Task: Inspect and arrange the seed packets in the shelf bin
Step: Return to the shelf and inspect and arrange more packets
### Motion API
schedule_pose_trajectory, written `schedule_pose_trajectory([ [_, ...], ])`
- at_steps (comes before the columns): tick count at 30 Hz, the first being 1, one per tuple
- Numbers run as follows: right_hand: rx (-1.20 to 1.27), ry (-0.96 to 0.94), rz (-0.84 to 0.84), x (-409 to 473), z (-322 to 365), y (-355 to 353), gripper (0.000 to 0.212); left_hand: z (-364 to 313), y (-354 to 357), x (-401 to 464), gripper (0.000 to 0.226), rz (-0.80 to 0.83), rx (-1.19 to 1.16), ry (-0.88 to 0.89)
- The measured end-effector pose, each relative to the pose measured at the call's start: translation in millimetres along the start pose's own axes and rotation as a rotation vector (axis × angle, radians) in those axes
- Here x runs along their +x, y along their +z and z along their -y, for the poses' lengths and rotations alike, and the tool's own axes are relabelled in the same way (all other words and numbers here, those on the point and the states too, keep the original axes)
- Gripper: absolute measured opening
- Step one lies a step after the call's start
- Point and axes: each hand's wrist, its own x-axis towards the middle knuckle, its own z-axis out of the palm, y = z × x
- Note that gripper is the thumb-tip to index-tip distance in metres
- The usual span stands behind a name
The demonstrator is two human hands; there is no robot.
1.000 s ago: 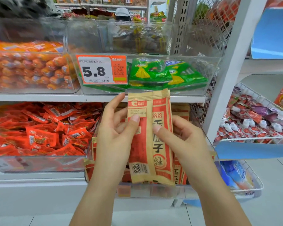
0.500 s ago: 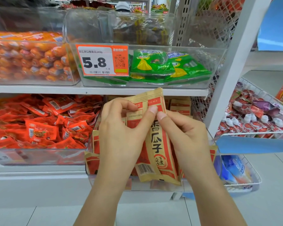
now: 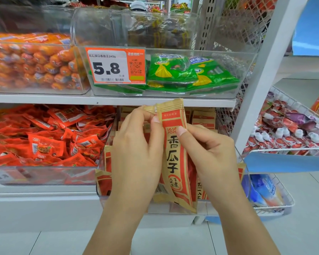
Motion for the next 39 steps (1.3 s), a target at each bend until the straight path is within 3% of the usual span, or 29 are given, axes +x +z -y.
schedule_pose_trajectory([
  [11, 0.101, 0.082, -0.052, 2, 2, -4, 0.023, -2, -2, 4, 0.013, 0.086, -0.249, -0.136],
  [14, 0.212, 0.160, -0.214, 6, 0, -13, 0.024, -4, -4, 3, 0.035, 0.220, -0.401, -0.227],
  [16, 0.277, 0.174, -0.344, 9, -2, -20, 0.030, -1, -5, 3, 0.055, 0.390, -0.400, -0.300],
  [18, 0.338, 0.194, -0.442, 11, -3, -26, 0.034, -1, -6, 2, 0.057, 0.614, -0.429, -0.365],
  [20, 0.377, 0.222, -0.471, 11, -2, -29, 0.030, -1, -5, 2, 0.051, 0.714, -0.511, -0.405],
  [27, 0.154, 0.336, -0.037, 11, -6, -30, 0.025, 4, -4, 6, 0.038, 0.479, -0.670, -0.466],
  [30, 0.175, 0.333, -0.060, 10, -5, -27, 0.023, 3, 1, 4, 0.035, 0.376, -0.610, -0.403],
  [33, 0.152, 0.274, -0.164, 11, -4, -27, 0.012, 2, 6, 1, 0.026, 0.221, -0.310, -0.187],
  [36, 0.167, 0.255, -0.229, 11, -5, -28, 0.008, 2, 10, -4, 0.022, 0.260, -0.074, -0.020],
  [39, 0.237, 0.279, -0.241, 11, -4, -26, 0.011, 4, 13, -6, 0.023, 0.244, -0.015, 0.062],
])
